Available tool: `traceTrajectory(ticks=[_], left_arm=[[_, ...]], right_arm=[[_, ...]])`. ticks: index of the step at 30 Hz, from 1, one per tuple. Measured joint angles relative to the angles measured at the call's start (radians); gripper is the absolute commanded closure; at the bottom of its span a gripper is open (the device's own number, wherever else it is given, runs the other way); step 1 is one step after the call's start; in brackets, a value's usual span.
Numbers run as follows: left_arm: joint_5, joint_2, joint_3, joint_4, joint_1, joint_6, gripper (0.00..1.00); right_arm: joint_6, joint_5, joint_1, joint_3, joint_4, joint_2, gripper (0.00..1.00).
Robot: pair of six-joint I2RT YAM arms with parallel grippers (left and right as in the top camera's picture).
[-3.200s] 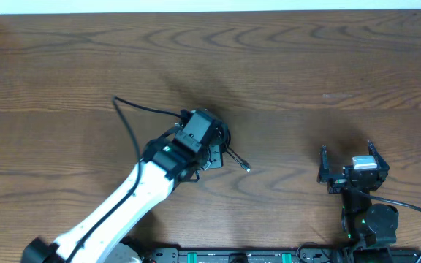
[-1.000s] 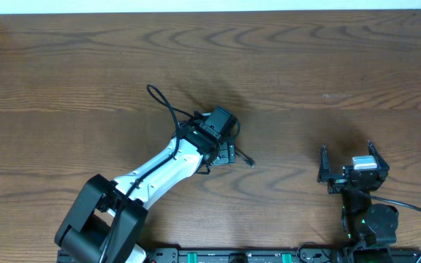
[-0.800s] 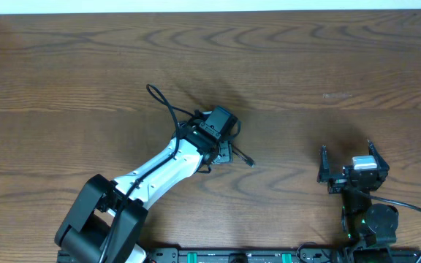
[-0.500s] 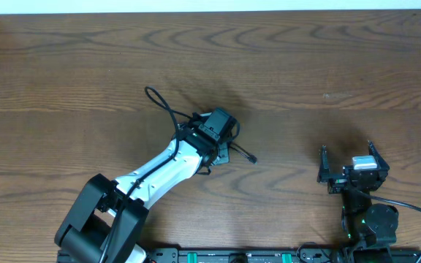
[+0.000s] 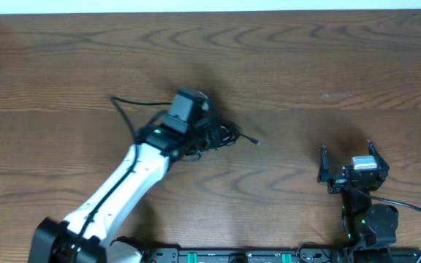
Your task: Untangle cables
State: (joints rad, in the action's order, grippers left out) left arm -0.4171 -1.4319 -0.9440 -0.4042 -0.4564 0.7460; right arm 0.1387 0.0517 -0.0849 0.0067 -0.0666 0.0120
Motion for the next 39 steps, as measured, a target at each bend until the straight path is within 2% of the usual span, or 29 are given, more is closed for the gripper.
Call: traceTrajectory(ticks=[5, 9, 12, 22, 29, 39], left_arm=[[-0.174, 0.037, 0.0, 0.045, 0.093, 0.027, 0.92], [-0.346, 0.039, 0.0, 0.142, 0.158, 0.04, 0.92], [-0.392, 0.039, 0.0, 0.159, 0.179, 0.031, 0.92], [-0.289, 0.039, 0.0, -0.055, 0.181, 0.025, 0.92], [-0.256, 0.031, 0.0, -0.066, 0.181, 0.028, 0.92], [-0.257, -0.084, 0.0, -0.086, 0.142, 0.002, 0.92]], right_arm=[[0.0, 0.0, 0.0, 0.0, 0.0, 0.0, 0.01], [0.0, 0.0, 0.0, 0.0, 0.0, 0.0, 0.01], [0.0, 0.0, 0.0, 0.0, 0.0, 0.0, 0.01], [0.0, 0.0, 0.0, 0.0, 0.0, 0.0, 0.01], [0.0, 0.0, 0.0, 0.0, 0.0, 0.0, 0.01], [0.0, 0.0, 0.0, 0.0, 0.0, 0.0, 0.01]])
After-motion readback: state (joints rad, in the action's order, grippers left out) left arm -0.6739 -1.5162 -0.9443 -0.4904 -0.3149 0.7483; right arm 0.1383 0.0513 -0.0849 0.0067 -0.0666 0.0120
